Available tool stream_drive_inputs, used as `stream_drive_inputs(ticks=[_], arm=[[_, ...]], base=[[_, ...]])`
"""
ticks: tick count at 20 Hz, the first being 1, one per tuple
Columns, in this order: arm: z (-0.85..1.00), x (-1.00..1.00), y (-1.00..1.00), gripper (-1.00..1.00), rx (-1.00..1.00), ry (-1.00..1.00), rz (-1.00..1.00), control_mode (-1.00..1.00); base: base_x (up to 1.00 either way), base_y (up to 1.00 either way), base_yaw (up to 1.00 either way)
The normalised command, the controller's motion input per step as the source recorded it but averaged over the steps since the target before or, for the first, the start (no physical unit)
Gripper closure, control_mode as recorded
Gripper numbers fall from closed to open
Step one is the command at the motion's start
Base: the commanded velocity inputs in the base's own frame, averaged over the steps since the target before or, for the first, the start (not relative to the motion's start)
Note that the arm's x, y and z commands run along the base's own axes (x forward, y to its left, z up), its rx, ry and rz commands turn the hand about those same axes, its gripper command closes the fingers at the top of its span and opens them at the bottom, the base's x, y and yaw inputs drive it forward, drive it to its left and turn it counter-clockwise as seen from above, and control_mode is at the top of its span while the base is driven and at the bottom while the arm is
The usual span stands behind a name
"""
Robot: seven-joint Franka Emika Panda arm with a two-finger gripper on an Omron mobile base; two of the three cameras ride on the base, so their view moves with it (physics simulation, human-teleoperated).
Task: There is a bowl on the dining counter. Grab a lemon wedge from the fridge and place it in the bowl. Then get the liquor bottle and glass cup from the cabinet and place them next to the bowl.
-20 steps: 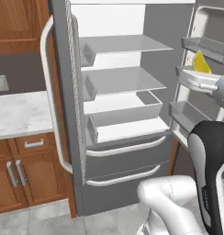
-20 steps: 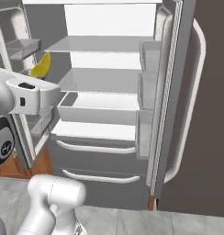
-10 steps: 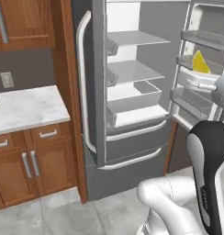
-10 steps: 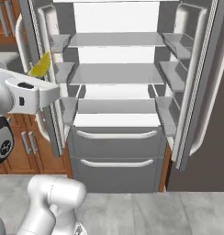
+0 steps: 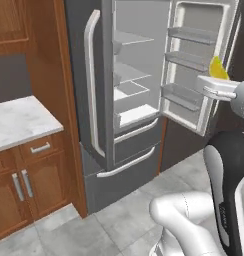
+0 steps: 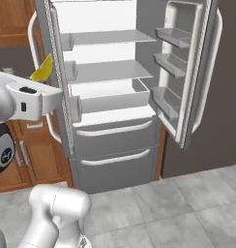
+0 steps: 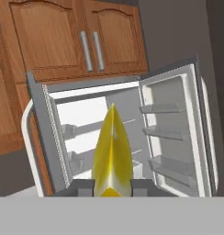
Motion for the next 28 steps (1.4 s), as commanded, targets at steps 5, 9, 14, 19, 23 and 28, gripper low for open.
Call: stream_drive_inputs(ticks=[5,9,14,19,23,28], arm=[[0.00,0.00,0.00,1.00,0.00,0.00,0.00,1.00],[0.00,0.00,0.00,1.00,0.00,0.00,0.00,1.00],[0.00,0.00,0.00,1.00,0.00,0.00,0.00,1.00],[0.00,0.00,0.00,1.00,0.00,0.00,0.00,1.00],[0.00,0.00,0.00,1.00,0.00,0.00,0.00,1.00],[0.00,0.00,0.00,1.00,0.00,0.00,0.00,1.00]], base=[[-0.59,0.42,-0.55],[-0.59,0.39,-0.55],[-0.62,0.38,-0.53],[-0.82,0.34,-0.48],[-0.95,0.23,-0.44],[-1.00,0.03,-0.37]])
